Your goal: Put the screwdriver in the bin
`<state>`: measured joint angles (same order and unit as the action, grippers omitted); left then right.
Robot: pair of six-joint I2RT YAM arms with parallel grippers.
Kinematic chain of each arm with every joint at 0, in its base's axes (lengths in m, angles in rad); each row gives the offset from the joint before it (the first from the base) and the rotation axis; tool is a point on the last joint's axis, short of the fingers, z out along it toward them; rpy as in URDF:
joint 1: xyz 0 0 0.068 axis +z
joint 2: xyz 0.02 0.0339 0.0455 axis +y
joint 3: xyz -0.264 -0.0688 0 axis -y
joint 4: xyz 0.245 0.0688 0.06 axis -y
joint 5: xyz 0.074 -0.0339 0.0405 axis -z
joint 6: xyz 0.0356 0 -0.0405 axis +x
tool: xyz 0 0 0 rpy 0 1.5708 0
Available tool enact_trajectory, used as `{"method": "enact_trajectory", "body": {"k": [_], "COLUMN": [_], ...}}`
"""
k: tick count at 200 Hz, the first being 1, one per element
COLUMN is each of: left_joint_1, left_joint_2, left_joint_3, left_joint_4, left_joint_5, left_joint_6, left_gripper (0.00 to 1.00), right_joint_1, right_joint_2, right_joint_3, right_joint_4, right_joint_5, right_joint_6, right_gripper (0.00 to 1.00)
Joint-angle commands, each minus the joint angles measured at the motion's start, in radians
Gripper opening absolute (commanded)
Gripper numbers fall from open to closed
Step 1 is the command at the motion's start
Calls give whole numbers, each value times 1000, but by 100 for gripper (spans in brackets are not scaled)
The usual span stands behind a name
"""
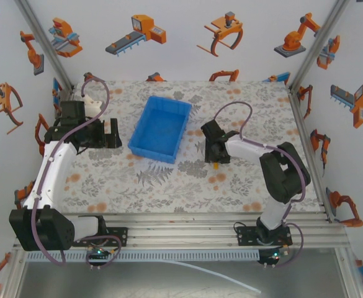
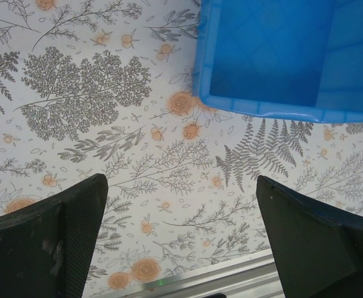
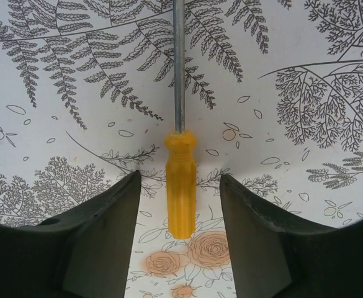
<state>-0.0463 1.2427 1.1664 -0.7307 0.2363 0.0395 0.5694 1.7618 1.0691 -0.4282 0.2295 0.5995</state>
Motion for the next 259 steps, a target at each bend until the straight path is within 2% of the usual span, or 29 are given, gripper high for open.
{"method": "enact_trajectory", "body": {"k": [1, 12, 35, 46, 103, 182, 228, 259], "left_joint_1": [-6, -6, -6, -5, -6, -6, -5, -6], "left_joint_2": [-13, -15, -17, -17, -25, -29, -29, -29], "left_joint_3": [-2, -3, -3, -4, 3, 11, 12, 21], "left_joint_4": [-24, -24, -25, -25, -28, -32, -32, -32], "left_joint_5": [17, 18, 20, 19, 15, -5, -12, -20], "left_joint_6": [0, 0, -1, -2, -1, 15, 21, 21], "left_gripper": [97, 97, 97, 97, 97, 97, 97, 97], "right_joint_1": [6, 6, 6, 6, 6, 6, 5, 16], "right_joint_2": [10, 8, 7, 6, -14, -124, -205, -205], "right_joint_3": [-10, -15, -27, -32, -42, -18, 83, 201], "right_joint_4": [18, 23, 32, 37, 36, -21, -110, -161], "right_joint_5": [14, 12, 11, 7, 7, 19, 27, 22], "right_joint_6": [17, 13, 17, 17, 14, -10, -45, -76], "right_gripper": [50, 43, 41, 35, 24, 20, 19, 18]}}
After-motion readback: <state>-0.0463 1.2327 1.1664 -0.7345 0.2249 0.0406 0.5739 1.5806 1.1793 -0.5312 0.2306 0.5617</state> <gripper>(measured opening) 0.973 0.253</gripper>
